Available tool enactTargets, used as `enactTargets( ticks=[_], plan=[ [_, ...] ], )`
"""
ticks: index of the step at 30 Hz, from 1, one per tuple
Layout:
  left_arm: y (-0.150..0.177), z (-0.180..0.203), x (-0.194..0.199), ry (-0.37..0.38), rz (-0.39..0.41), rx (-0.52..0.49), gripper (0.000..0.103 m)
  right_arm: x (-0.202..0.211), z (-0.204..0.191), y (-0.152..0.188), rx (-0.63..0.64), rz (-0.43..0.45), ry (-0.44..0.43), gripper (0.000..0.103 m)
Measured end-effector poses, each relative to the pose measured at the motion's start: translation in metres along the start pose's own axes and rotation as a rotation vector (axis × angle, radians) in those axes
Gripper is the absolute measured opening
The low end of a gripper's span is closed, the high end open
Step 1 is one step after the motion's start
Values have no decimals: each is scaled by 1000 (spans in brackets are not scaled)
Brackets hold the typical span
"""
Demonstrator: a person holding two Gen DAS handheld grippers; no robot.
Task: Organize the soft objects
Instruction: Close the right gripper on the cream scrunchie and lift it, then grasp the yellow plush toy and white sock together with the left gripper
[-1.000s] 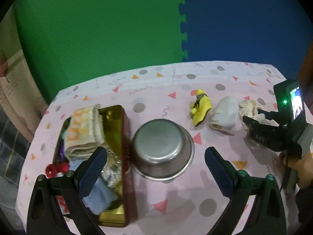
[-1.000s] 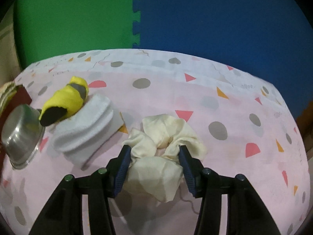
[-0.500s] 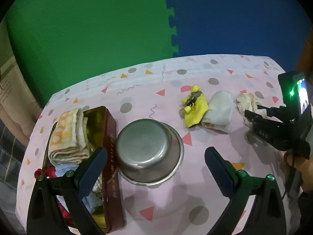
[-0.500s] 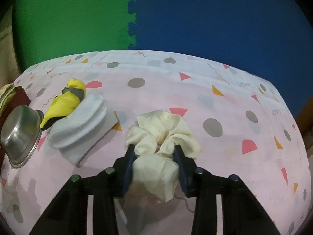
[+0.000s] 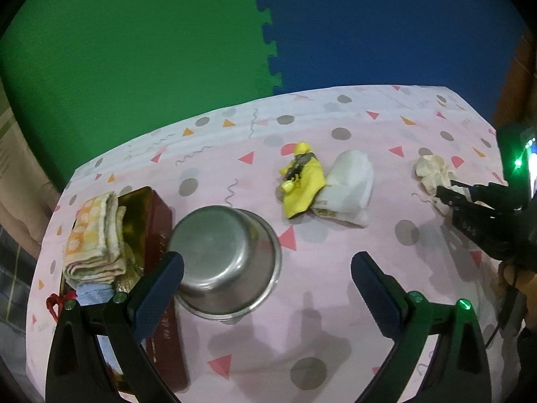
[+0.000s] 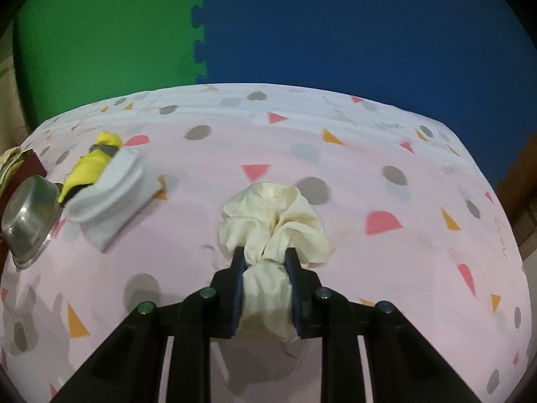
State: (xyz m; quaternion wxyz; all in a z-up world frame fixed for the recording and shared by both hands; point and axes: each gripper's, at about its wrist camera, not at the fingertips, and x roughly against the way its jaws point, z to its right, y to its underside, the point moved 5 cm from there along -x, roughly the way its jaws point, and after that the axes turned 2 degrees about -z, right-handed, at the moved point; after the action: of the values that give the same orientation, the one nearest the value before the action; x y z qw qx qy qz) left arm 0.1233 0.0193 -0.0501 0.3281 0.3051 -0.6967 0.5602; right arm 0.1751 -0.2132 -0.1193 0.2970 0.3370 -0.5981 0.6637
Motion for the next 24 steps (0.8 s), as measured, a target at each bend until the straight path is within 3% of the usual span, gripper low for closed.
enactTargets(
  ticks=[11,24],
  plan=[
    [-9,32,-9,79,-10,-17,99,12,69,23,-62,-9,71,22],
    [-42,64,-45,164,-20,-48,99,12,63,21,-57,-2,75,23]
  ],
)
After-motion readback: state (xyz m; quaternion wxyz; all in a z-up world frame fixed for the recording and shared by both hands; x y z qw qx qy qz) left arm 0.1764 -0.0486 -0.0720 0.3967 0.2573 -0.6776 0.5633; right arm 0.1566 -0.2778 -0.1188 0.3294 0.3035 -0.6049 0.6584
